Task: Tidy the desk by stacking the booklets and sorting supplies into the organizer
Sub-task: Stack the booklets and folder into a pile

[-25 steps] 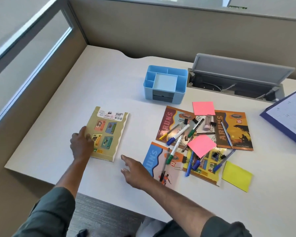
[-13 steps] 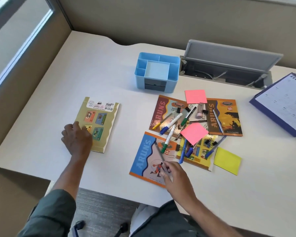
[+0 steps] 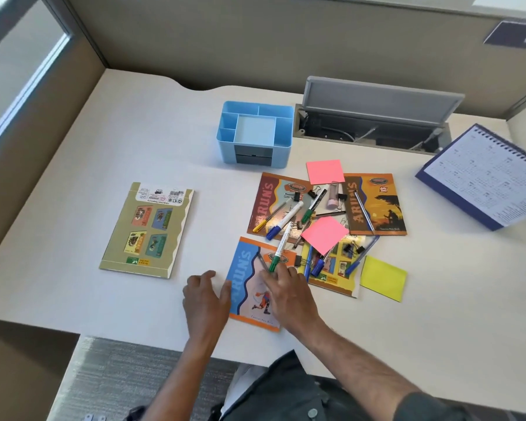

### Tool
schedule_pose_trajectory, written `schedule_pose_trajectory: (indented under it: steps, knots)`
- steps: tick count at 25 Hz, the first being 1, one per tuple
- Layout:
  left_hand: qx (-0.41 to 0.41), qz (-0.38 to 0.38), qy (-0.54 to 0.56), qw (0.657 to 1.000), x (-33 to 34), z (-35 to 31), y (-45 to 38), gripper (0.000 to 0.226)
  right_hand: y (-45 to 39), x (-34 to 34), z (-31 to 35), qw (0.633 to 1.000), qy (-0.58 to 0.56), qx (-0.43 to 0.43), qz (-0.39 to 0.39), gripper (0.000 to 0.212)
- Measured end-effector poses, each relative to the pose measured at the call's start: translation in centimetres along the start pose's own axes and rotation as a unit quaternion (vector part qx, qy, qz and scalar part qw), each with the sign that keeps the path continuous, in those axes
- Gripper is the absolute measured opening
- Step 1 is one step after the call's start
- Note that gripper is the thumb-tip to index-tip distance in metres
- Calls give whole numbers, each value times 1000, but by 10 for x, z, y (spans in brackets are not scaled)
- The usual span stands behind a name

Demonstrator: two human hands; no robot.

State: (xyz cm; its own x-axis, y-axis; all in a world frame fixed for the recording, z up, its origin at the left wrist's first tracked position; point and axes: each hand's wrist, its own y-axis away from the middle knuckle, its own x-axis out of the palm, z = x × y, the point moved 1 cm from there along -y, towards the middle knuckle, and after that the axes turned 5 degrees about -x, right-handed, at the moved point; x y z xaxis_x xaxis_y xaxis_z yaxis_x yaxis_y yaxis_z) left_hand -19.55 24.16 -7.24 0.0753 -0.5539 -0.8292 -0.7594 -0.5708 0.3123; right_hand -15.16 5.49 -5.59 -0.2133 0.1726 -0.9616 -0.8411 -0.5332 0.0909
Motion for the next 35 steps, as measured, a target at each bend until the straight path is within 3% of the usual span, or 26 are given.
schedule_pose_trajectory:
  steps: [5,13,19,22,28,31,33,35]
  knots:
    - [-8,23,-9,1000,10,-20,13,50,36,12,7,1000,-7,-19,14,43]
    - [-161,62,16,985,10,-36,-2,54,39,19,5,999,20,-44,8,48]
    - [-162,155,206,953,-10,-29,-9,26,43,14,-1,999,-33,-25,-2,44]
    - [-121,152,272,942,-27,-24,-5,16,47,8,-6,990,-135,40,-24,41]
    - [-77,129,363,920,-73,-27,6,15,40,-22,-13,892,-376,251,-28,37]
    - [-73,127,404,903,-90,-25,4,18,29,-27,-9,807,-514,283,69,50]
    - [-73,147,422,892,-95,-25,2,20,19,-32,-3,735,-610,279,101,44]
    - [-76,165,429,885,-96,-25,1,25,10,-42,2,705,-655,255,93,30]
